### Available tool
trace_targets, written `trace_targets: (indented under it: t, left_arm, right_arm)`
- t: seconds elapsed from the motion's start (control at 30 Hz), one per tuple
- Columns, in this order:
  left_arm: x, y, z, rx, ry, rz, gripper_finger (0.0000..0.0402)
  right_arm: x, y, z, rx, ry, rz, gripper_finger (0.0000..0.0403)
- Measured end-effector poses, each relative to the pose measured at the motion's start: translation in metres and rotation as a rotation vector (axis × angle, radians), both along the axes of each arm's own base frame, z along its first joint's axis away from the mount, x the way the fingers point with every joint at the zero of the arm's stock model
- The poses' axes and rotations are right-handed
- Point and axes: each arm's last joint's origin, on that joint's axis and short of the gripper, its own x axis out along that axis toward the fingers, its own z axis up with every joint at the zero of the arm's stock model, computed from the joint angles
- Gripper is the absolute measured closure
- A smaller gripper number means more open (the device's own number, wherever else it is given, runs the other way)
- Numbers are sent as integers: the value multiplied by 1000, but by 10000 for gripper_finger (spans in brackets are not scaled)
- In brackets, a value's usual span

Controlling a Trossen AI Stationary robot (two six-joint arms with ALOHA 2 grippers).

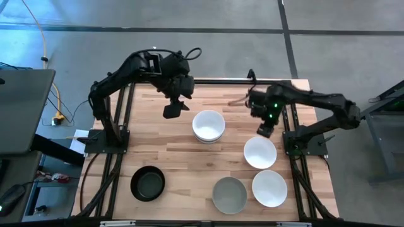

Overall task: Nest bowls inside each other
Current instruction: Stack the white bowl on top of the white bowl

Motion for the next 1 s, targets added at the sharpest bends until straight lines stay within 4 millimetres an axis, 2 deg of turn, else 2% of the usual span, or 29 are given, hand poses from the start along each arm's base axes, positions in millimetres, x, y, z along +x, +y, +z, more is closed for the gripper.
trace_targets:
  t: [0.1,0.2,0.33,0.53,0.8,1.0]
  left_arm:
    - [0,0,0,7,0,-8,177]
    - [0,0,0,12,0,-16,177]
    - [0,0,0,21,-1,-29,177]
    - [-2,6,0,23,0,-13,177]
    - [-3,9,0,19,0,3,177]
    - [-3,9,0,16,0,7,177]
  right_arm:
    - [-11,3,-26,34,120,29,293]
    - [-21,5,-46,-3,194,43,293]
    - [-26,5,-63,-71,200,47,293]
    - [-22,2,-64,-173,30,41,293]
    - [-22,0,-59,-303,2,-31,293]
    - [-17,8,-59,-305,-24,-40,293]
